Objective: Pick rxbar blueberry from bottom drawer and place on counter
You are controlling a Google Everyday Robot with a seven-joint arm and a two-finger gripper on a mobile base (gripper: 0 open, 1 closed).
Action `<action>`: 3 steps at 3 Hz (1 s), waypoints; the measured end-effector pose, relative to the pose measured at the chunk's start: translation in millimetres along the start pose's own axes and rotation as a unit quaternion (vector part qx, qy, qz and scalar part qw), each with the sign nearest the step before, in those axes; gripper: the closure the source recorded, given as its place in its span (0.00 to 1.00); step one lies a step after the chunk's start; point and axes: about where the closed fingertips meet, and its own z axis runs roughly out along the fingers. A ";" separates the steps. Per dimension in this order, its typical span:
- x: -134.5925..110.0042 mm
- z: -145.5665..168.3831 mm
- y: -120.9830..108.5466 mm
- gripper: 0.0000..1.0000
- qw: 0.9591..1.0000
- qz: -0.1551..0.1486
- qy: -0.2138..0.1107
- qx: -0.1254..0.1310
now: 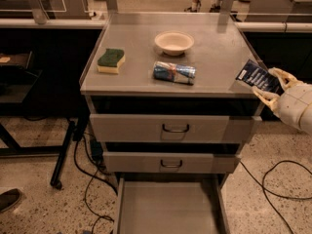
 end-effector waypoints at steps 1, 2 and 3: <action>-2.8 11.2 -2.8 1.00 1.000 -0.001 -0.001 -0.002; -7.3 40.8 -13.6 1.00 1.000 0.002 -0.002 -0.008; -8.2 70.2 -23.7 1.00 1.000 0.000 0.000 -0.019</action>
Offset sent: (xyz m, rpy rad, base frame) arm 0.0881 0.0105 0.0071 0.0121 0.0284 0.0204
